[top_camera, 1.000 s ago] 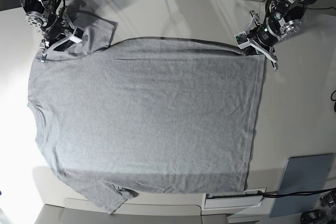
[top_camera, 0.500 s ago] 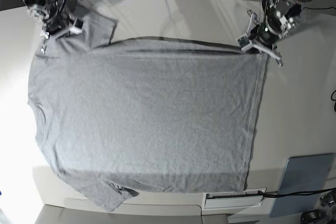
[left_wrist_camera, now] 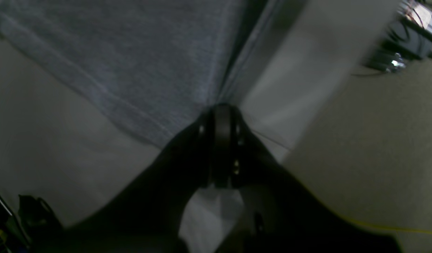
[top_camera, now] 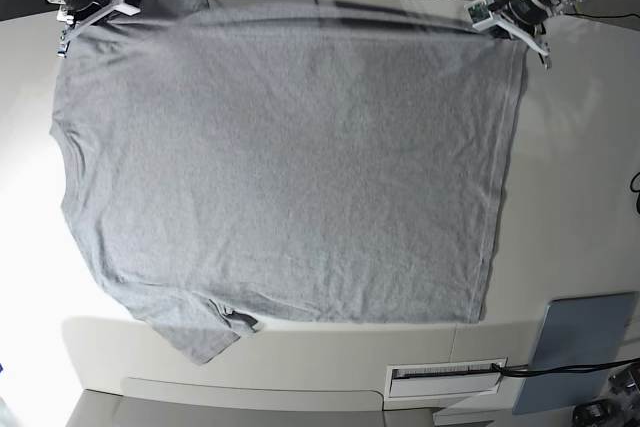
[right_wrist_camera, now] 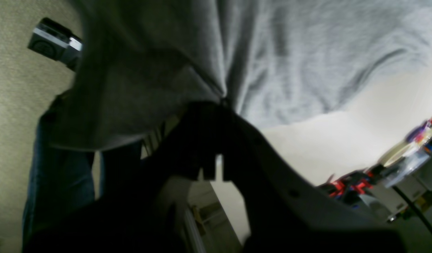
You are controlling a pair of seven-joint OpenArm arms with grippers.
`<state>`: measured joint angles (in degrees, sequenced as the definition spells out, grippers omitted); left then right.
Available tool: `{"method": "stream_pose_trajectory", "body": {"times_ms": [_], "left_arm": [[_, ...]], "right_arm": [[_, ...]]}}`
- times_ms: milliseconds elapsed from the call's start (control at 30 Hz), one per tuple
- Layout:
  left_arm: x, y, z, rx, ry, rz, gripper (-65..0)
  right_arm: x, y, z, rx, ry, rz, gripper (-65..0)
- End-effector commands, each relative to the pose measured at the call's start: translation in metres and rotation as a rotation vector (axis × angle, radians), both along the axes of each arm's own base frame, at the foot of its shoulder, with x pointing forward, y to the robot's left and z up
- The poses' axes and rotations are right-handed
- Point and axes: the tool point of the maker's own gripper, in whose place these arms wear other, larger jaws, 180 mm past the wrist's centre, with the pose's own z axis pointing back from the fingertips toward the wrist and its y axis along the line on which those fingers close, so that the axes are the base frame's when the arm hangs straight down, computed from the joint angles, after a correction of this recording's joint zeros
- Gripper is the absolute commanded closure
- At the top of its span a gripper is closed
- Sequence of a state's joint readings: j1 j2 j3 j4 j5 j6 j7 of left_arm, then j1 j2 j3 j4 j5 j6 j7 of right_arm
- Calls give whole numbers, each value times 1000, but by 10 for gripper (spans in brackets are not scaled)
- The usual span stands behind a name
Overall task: Fold the T-shirt properly
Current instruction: 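Lift the shoulder edge with both grippers and fold it over the body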
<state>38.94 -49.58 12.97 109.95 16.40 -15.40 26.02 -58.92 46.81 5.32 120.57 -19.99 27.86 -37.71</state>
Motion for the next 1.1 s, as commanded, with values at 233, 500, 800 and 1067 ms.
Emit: {"method": "stream_pose_trajectory", "body": {"times_ms": [233,500,800,1067], "left_arm": [[24,10,21,12,-69,26,0],[67,6,31,-86,-165,137,0],[99,6,15,-156,-178,211,0],[118,16,9,-158,-190,261,0]], "right_arm": [[51,-15,38,-42,-179,4,0],[105,-5,63,18,-350,9,0],[151,-16,61,64,-431,-29,0],[185,6,19,70,-371,35,0]]}}
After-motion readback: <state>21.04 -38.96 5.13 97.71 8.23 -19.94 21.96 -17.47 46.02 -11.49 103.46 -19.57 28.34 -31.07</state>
